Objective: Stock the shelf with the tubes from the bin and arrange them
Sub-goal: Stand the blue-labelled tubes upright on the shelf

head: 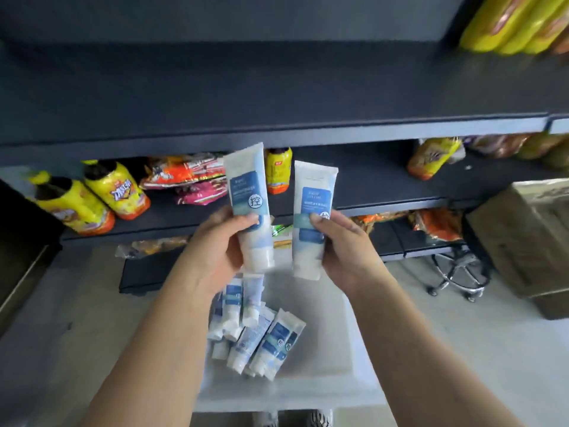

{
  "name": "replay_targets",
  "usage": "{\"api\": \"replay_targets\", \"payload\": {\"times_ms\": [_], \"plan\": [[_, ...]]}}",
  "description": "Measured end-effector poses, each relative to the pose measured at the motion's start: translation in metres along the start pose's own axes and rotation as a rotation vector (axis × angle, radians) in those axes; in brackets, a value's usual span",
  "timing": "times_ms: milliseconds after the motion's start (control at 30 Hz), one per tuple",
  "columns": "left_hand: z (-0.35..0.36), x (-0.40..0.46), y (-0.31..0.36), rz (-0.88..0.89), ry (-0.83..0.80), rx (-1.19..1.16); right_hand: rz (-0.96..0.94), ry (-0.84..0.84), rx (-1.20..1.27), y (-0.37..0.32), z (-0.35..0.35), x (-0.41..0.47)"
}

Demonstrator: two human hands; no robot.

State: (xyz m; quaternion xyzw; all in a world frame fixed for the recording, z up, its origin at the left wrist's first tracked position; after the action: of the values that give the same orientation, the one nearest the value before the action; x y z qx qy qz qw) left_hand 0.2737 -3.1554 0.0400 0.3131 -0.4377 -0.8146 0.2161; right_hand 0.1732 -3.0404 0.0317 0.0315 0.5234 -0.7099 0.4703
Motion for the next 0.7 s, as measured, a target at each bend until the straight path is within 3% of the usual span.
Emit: {"api": "replay_targets", "payload": {"times_ms": [333,533,700], "plan": [[0.156,-0.033,0.141,0.346,-0.162,0.072,-0.415,-0.085,-0.075,-0.197,0.021,-0.112],[0.247,-0.045,0.168,0.5,-0.168,0.105,-0.563,-0.142,-0.175,-0.283,-0.017,-0.14],[0.314,-0.044,0.163,0.575,-0.112,0.077,-0.554,-0.252,-0.207,-0.34,-0.061,-0.144]]}}
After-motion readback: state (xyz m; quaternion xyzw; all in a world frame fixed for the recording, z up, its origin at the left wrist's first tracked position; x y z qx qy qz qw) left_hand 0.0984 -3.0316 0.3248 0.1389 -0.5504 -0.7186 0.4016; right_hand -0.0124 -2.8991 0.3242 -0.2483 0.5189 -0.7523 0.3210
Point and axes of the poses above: each hand's wrist, its own x-axis towards the middle knuckle, its own z-axis out of the palm, y = z × x, the point moved 10 cm from there along x, towards the middle knuckle, and after that the axes turned 6 degrees about z, right-handed, at the moved point
